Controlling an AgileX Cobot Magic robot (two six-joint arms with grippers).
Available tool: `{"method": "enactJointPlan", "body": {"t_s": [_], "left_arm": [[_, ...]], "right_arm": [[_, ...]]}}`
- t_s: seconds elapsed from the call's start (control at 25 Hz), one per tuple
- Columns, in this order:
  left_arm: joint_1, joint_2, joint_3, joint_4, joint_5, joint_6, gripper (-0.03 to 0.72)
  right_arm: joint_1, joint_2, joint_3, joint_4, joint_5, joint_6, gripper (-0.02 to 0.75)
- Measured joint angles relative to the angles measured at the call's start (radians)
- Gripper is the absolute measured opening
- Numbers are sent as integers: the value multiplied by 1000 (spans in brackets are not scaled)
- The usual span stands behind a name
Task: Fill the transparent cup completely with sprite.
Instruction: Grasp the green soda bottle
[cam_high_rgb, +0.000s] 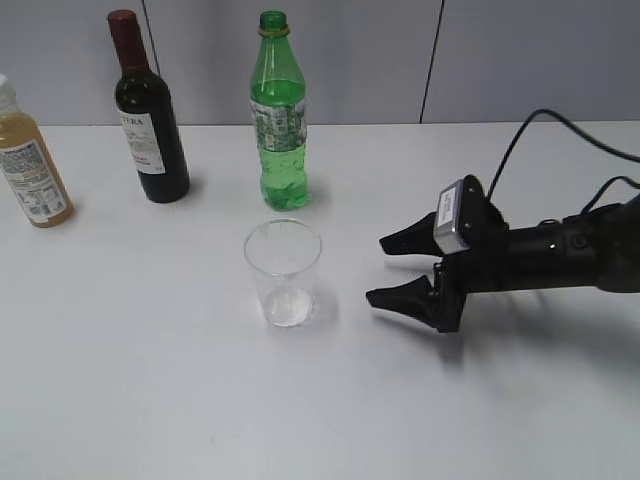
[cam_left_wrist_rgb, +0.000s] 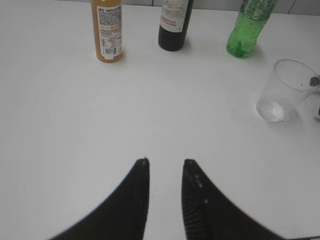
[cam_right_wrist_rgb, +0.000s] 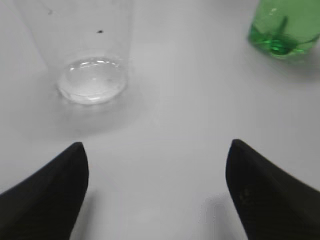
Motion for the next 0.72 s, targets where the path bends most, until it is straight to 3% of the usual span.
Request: {"method": "enactJointPlan", "body": {"t_s": [0.24,0.44,0.72], "left_arm": [[0,0,0,0,0,0,176],[0,0,0,0,0,0,176],[0,0,0,0,0,0,176]], "right_arm": [[-28,-160,22,325,202,2,647],[-29,-280,23,588,472,10,637],[-30,-443,12,736,838,141,619]]}}
